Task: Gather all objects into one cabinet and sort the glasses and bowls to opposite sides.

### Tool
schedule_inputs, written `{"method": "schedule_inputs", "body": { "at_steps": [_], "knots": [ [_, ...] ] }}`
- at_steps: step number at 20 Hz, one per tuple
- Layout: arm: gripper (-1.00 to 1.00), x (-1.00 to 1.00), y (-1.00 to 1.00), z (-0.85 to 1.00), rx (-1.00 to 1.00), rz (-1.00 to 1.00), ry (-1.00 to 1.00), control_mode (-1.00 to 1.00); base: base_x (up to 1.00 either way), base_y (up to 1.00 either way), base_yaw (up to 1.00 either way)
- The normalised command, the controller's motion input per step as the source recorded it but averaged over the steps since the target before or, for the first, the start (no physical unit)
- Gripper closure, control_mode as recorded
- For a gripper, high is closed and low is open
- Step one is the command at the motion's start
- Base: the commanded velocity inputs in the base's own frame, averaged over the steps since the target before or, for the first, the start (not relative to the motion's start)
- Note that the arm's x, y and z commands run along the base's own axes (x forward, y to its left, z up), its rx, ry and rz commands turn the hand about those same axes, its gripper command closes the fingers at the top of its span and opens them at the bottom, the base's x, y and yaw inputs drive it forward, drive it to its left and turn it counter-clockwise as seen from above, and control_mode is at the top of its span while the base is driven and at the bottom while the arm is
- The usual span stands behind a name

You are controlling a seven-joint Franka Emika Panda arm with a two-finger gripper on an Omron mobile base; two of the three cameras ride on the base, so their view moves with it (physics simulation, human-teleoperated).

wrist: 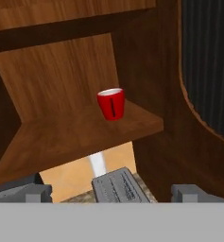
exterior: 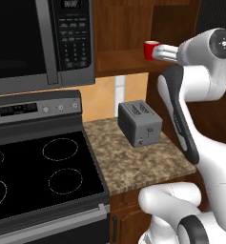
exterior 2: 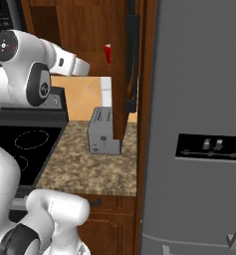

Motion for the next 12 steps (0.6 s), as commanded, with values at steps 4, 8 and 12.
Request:
{"method": "schedule_inputs", "body": {
  "at_steps": [4, 8, 12],
  "knots": [
    [-1.00, 0.44, -0.19, 0.00, 0.02, 0.00, 0.00, -1.00, 0.00, 0.00, 0.00],
    [-1.00, 0.35, -0.22, 0.00, 0.00, 0.02, 0.00, -1.00, 0.00, 0.00, 0.00],
    [-1.00, 0.38, -0.25, -0.02, -0.01, 0.06, 0.00, -1.00, 0.00, 0.00, 0.00]
  ]
}}
